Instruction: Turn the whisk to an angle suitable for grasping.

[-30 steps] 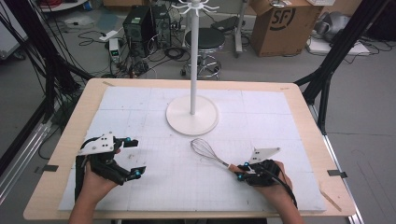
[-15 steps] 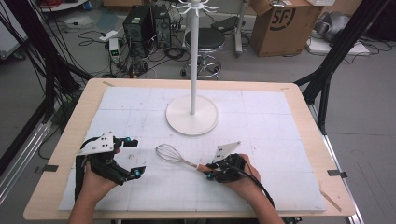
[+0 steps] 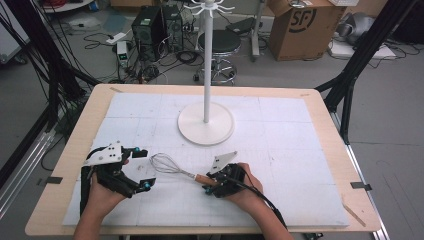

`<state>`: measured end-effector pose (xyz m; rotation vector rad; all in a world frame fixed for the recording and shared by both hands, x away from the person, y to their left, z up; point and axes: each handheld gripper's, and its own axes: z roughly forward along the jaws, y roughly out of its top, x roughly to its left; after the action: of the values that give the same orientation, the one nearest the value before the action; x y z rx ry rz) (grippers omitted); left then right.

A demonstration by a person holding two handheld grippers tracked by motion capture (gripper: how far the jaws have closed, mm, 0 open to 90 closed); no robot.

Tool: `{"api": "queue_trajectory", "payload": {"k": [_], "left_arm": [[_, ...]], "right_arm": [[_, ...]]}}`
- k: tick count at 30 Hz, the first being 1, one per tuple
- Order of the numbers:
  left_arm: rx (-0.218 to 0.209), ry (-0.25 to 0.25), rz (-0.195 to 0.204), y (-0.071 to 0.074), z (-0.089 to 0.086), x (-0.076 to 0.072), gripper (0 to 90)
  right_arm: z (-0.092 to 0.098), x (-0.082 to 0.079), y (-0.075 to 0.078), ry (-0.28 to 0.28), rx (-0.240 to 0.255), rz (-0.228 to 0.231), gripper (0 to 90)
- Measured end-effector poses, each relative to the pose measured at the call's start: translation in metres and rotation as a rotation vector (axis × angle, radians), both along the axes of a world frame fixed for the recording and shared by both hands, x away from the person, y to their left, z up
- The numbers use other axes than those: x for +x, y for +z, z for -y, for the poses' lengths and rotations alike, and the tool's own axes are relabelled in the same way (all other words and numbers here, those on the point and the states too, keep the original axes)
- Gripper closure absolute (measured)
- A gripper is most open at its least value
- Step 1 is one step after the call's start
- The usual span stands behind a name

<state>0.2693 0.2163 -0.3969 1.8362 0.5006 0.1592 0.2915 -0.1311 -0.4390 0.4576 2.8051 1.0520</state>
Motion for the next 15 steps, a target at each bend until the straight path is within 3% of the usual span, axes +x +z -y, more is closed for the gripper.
{"api": "queue_trajectory", "payload": {"k": [7, 11, 13, 15], "left_arm": [[-0.001, -0.002, -0.001, 0.000, 0.001, 0.000, 2.2], [0.002, -0.001, 0.001, 0.000, 0.002, 0.000, 2.2], [0.000, -0.002, -0.002, 0.001, 0.003, 0.000, 2.2], [-0.002, -0.009, 0.001, 0.001, 0.004, 0.000, 2.2]], "right_arm": [[0.028, -0.009, 0.001, -0.040, -0.016, -0.001, 47.6], [0.039, -0.012, 0.000, -0.040, -0.005, -0.010, 57.2], [0.039, -0.012, 0.000, -0.039, -0.001, -0.020, 65.2], [0.037, -0.012, 0.000, -0.022, -0.008, -0.013, 67.6]]}}
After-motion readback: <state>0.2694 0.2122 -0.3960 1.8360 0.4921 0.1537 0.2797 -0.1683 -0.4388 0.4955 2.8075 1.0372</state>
